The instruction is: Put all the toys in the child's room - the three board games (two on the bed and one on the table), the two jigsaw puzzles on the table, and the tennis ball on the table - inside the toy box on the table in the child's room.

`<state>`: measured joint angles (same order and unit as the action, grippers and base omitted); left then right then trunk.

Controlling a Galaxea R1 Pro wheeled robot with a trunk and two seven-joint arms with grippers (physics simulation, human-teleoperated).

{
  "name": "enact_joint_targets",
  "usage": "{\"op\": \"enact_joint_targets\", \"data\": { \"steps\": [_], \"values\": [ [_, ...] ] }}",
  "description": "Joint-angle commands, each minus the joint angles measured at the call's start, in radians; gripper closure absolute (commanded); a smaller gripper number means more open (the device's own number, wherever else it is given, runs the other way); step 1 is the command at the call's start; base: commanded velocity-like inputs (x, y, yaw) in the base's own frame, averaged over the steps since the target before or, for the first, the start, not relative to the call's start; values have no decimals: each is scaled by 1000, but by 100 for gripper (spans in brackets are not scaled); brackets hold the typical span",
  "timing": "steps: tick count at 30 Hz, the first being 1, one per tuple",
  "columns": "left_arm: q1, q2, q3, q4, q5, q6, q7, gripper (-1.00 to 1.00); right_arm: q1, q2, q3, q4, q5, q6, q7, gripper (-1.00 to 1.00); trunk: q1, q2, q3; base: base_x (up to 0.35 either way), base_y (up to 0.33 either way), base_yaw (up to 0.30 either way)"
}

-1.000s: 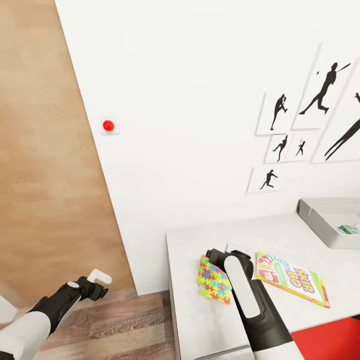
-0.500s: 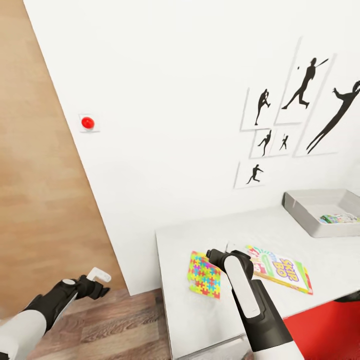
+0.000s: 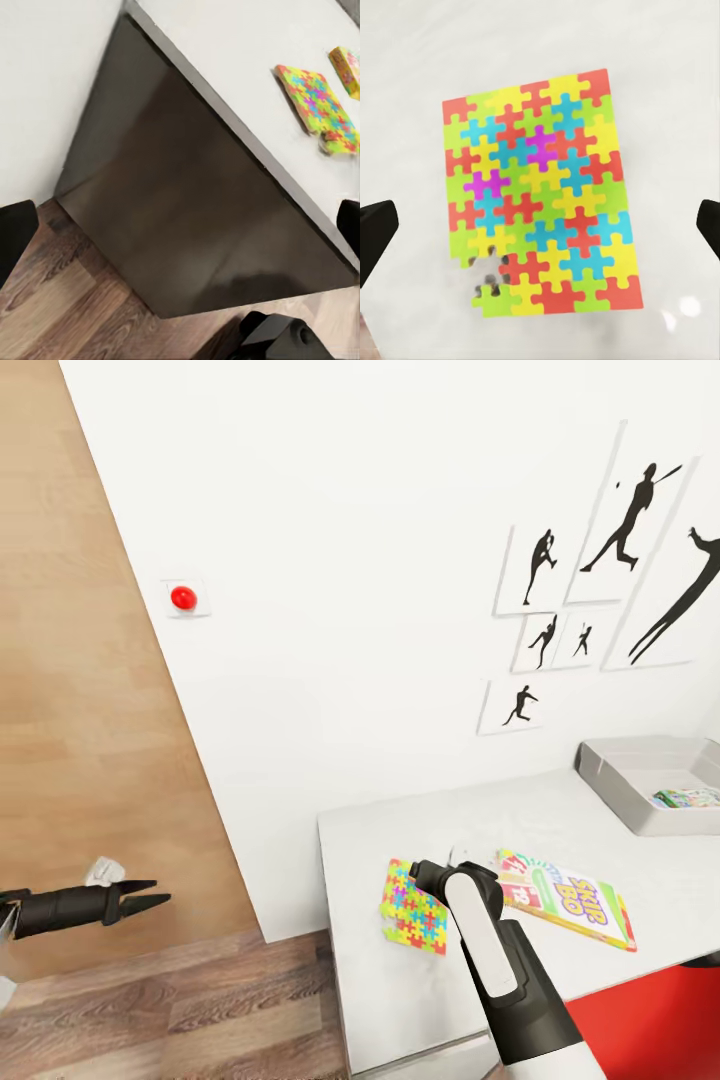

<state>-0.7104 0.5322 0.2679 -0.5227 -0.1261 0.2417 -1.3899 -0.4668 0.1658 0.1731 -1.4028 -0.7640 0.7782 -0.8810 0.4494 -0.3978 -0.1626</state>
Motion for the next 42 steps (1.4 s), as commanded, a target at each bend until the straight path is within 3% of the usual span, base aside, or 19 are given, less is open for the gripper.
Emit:
{"op": "enact_joint_targets", "data": {
  "steps": [1, 4, 8, 42],
  "values": [
    [-1, 5, 45, -3, -13, 13, -41, -100, -1, 0, 1, -1, -9, 3, -10, -100, 1, -2, -3, 0, 0, 172],
    [-1, 15, 93, -5, -15, 16, -85, -100, -1, 0, 2, -1, -10, 3, -10, -100, 1, -2, -5, 2, 0, 98],
    [-1, 20, 115, -6, -16, 21, -103, -100, -1, 0, 2, -1, -12, 3, -10, -100, 1, -2, -5, 15, 0, 23],
    [-1, 19, 120, -7, -13, 41, -103, -100, -3, 1, 1, 42, -10, 3, -9, -100, 1, -2, -20, 34, 12, 38]
  ]
}}
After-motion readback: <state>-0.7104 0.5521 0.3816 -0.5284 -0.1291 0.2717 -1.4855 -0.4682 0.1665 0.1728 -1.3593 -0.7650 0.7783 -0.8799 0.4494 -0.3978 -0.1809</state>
